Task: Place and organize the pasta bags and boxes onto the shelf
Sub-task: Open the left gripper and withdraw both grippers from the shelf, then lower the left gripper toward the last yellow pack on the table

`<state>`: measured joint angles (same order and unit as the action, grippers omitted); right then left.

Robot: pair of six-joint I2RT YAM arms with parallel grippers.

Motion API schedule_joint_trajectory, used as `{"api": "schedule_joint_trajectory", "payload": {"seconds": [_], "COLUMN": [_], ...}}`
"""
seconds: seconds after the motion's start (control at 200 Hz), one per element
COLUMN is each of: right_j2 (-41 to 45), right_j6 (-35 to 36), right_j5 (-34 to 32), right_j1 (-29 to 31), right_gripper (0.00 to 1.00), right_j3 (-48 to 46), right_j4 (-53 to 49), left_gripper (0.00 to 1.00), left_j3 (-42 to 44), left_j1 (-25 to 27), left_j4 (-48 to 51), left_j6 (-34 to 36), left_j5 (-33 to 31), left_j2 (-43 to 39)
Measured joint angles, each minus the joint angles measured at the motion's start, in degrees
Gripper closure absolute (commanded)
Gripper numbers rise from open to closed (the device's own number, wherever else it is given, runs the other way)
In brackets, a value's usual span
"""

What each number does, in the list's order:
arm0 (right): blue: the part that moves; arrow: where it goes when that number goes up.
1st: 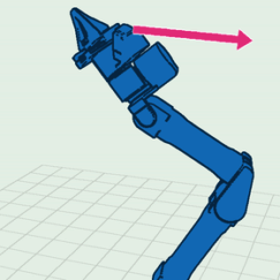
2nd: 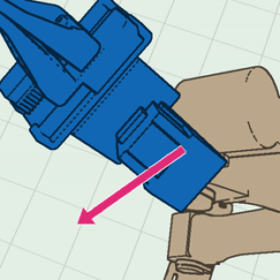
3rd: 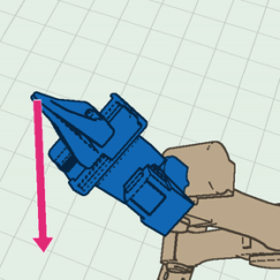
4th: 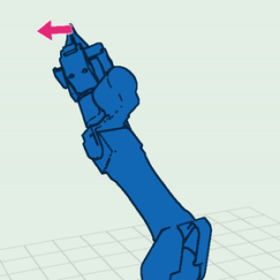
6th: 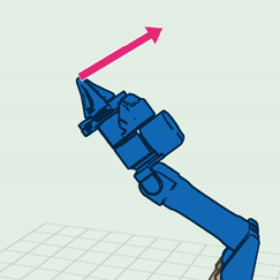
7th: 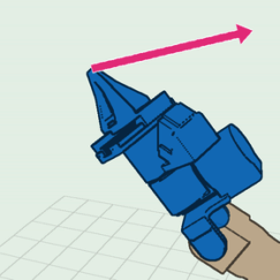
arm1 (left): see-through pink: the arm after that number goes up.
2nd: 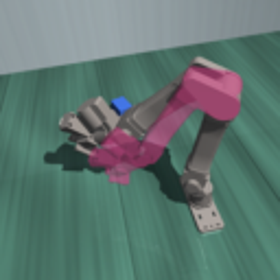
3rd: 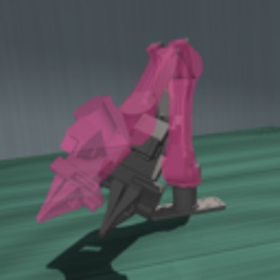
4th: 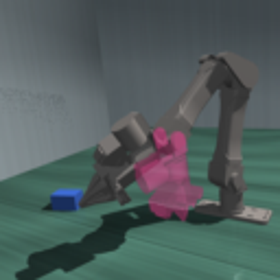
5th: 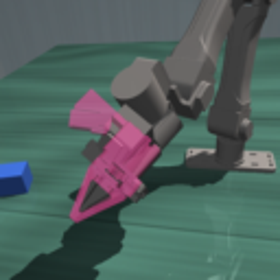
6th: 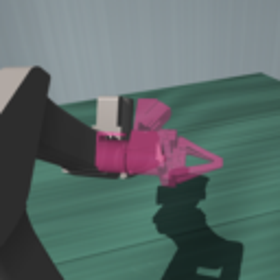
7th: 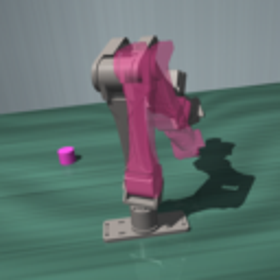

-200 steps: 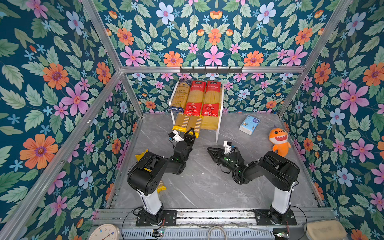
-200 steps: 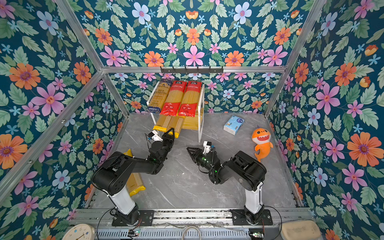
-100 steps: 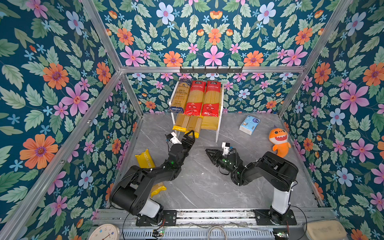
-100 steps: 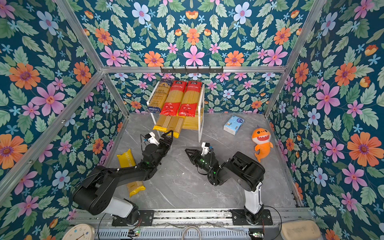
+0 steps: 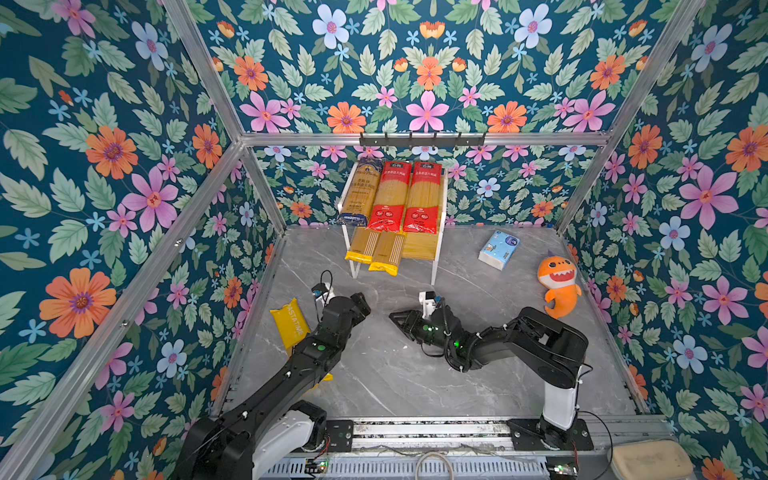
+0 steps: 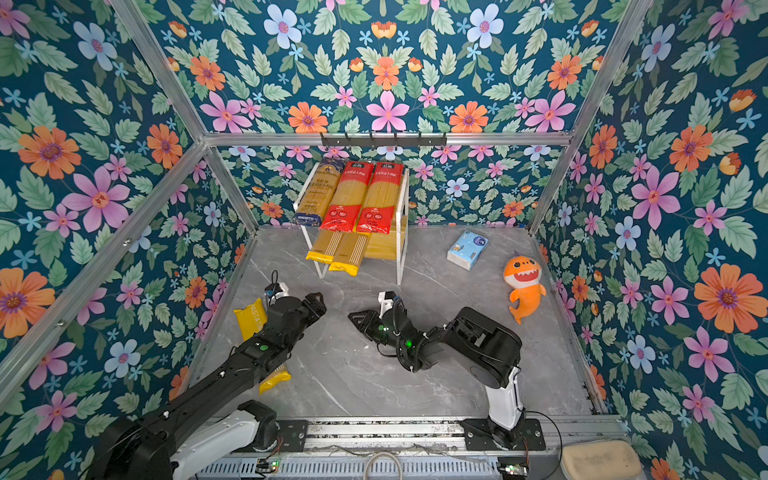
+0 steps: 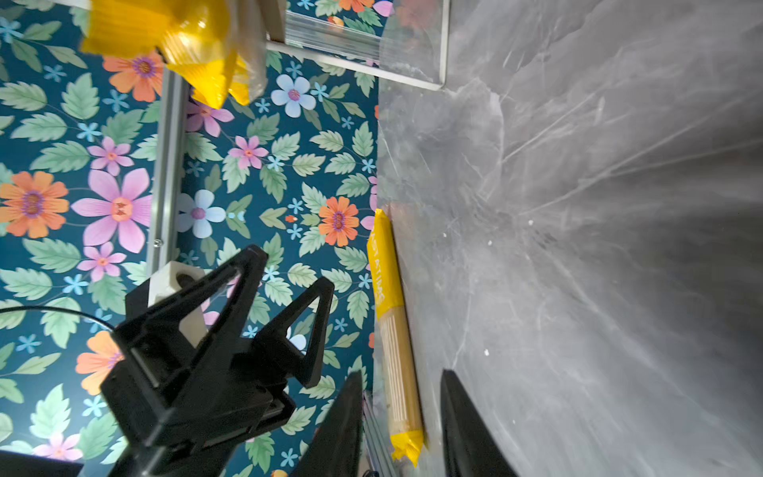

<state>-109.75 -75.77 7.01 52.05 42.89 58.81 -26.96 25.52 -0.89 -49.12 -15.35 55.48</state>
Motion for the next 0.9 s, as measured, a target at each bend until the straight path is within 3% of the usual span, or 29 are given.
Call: {"api": "schedule_joint_trajectory", "payload": {"seconds": [0.4, 0.58, 0.735, 0.9], "right_j2": [3.65, 4.37, 3.85, 2.99], "right_j6": [8.55, 10.19, 11.06, 11.23], "right_j5": [1.77, 1.81, 2.01, 2.91], "right_j1": [0.26, 0.26, 0.26, 0.26], "right_gripper": [0.65, 0.65, 0.65, 0.65], "right_j3": [3.93, 4.09, 4.92, 5.18], "right_j4": [-17.66, -20.70, -20.90, -20.20], "left_gripper": [0.01, 0.01, 0.01, 0.07], "left_j3": [2.29, 4.04, 6.03, 6.93], "left_j1": [-14.58, -28.04, -39.82, -41.62], "left_j4": [15.54, 17.53, 15.58, 10.69], "left_j6": [3.06, 3.65, 5.97, 7.30], "left_j5": [-4.90, -5.40, 1.53, 10.88], "left_j2": [-7.02, -9.55, -6.47, 0.15]}}
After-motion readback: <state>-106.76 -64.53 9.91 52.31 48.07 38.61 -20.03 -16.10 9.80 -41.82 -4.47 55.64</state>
